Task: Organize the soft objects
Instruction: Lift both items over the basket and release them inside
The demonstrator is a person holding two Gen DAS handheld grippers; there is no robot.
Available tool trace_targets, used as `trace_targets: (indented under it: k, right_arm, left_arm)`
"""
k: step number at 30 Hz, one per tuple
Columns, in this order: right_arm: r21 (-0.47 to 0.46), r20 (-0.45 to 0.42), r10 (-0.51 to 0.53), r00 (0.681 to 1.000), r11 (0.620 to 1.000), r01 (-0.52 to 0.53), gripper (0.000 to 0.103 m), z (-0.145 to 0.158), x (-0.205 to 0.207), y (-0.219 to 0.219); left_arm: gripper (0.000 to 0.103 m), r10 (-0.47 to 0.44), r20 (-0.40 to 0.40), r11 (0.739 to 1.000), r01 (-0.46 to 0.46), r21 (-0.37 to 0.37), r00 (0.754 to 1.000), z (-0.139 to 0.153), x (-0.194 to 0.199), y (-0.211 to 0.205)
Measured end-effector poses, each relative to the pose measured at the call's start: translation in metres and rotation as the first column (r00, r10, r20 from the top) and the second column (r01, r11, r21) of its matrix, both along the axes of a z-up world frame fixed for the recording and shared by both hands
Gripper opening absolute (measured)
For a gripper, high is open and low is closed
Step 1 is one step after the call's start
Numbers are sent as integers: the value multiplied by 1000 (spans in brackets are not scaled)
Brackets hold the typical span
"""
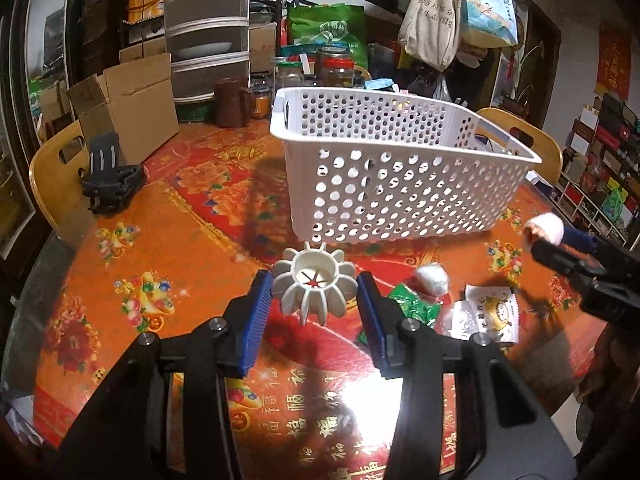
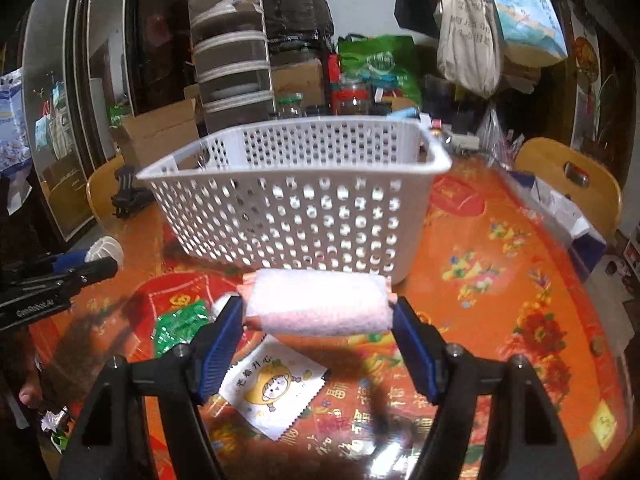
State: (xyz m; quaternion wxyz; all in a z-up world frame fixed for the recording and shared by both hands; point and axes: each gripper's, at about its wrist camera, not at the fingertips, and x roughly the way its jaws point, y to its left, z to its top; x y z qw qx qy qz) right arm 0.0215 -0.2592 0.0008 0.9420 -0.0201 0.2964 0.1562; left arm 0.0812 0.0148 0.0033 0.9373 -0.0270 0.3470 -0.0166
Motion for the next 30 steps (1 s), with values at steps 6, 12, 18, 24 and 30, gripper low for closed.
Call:
trace_targets:
  k: [6,12,18,24,30]
  right_arm:
    - [9,55,13,998,1000,-14,73,38,-7,-7]
    - [-2,89,18,996,1000,-18,73,78,4,-12]
    - [-23,109,20,994,1000,-18,73,112,27,-8]
    - [-41,102,34,994,999,-30,73,138,58,3]
    - [-57,15,33,999,998,-32,73,132,97,20]
  left_arm:
    - [41,-2,37,1000,2,5,999,26,-8,2]
    - [41,-17,86,1000,15,25,996,67,-2,5]
    - [41,-55,101,998,53,29,993,114,29,3]
    - [41,-90,80,996,88,18,993,145,66,-10]
    - [41,-127,16,992,127,24,992,154,121,-36]
